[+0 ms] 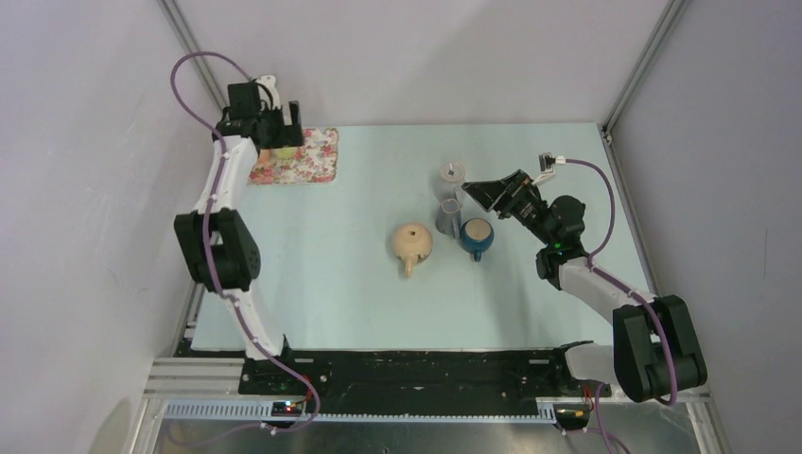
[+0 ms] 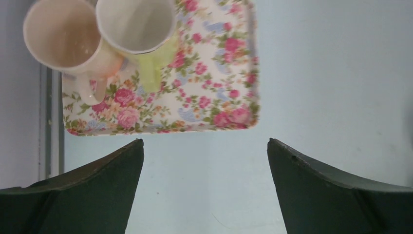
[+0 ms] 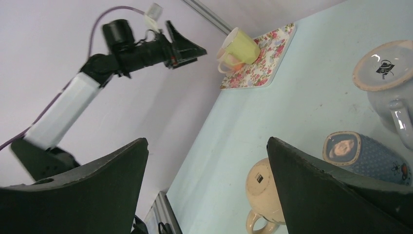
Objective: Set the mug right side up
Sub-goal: Place the cup on the tray, then turn over the cup at the center of the board.
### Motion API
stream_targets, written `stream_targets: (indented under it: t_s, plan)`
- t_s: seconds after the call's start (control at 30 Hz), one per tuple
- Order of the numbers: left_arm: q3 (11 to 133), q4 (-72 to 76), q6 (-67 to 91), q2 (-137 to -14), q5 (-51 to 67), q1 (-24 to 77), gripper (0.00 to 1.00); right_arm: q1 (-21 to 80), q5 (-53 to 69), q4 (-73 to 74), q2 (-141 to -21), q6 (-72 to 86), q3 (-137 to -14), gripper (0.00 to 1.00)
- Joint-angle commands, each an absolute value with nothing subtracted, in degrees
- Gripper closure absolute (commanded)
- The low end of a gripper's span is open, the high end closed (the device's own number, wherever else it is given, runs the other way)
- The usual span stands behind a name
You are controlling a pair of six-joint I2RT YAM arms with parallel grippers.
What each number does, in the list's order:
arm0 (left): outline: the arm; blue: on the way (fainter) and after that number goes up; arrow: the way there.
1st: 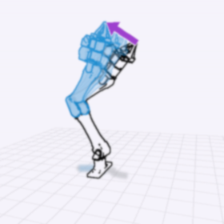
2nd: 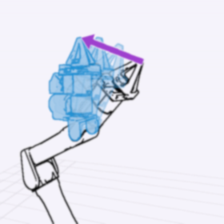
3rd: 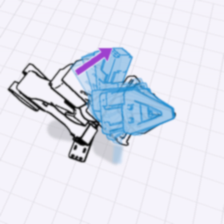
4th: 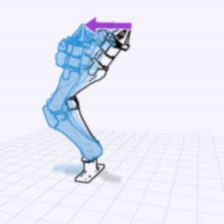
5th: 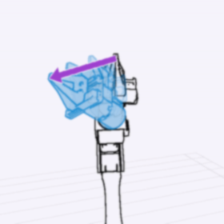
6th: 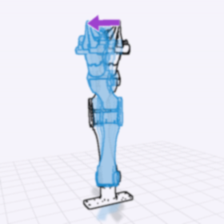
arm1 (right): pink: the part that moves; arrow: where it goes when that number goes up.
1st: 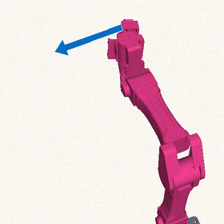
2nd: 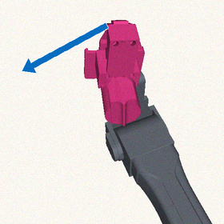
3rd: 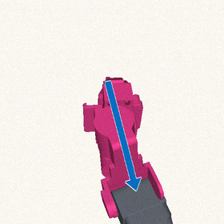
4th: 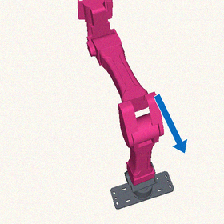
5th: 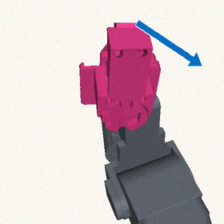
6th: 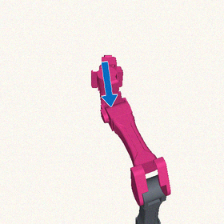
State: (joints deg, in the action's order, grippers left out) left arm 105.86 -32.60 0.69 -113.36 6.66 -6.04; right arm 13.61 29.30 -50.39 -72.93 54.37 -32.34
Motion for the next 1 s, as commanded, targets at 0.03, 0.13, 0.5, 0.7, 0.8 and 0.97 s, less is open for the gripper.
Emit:
stream_targets:
  t_s: [0.03,0.13,0.5,0.7,0.8,0.97]
  plan:
    - [98.2,-31.3,-4.3,-100.4,8.4,1.3,0.0,13.3,28.6,-51.2,-71.2,53.8,-33.7,0.03]
    - [92.8,-31.2,-7.5,-95.3,9.1,6.7,0.0,13.3,28.5,-51.1,-71.0,53.8,-33.7,0.03]
    - [81.7,-31.2,-13.5,-91.2,10.2,15.9,0.0,13.0,28.3,-50.3,-69.7,54.1,-33.7,0.03]
    - [80.8,-31.3,-11.5,-93.0,11.4,15.9,0.0,12.2,28.4,-49.5,-68.1,54.2,-33.7,0.03]
    - [81.1,-31.3,-11.3,-92.9,11.4,15.9,0.0,11.7,28.5,-49.4,-67.6,54.6,-33.7,0.03]
    - [81.8,-31.3,-12.1,-92.6,11.1,15.9,0.12,10.4,28.4,-48.7,-66.3,54.7,-33.7,0.03]
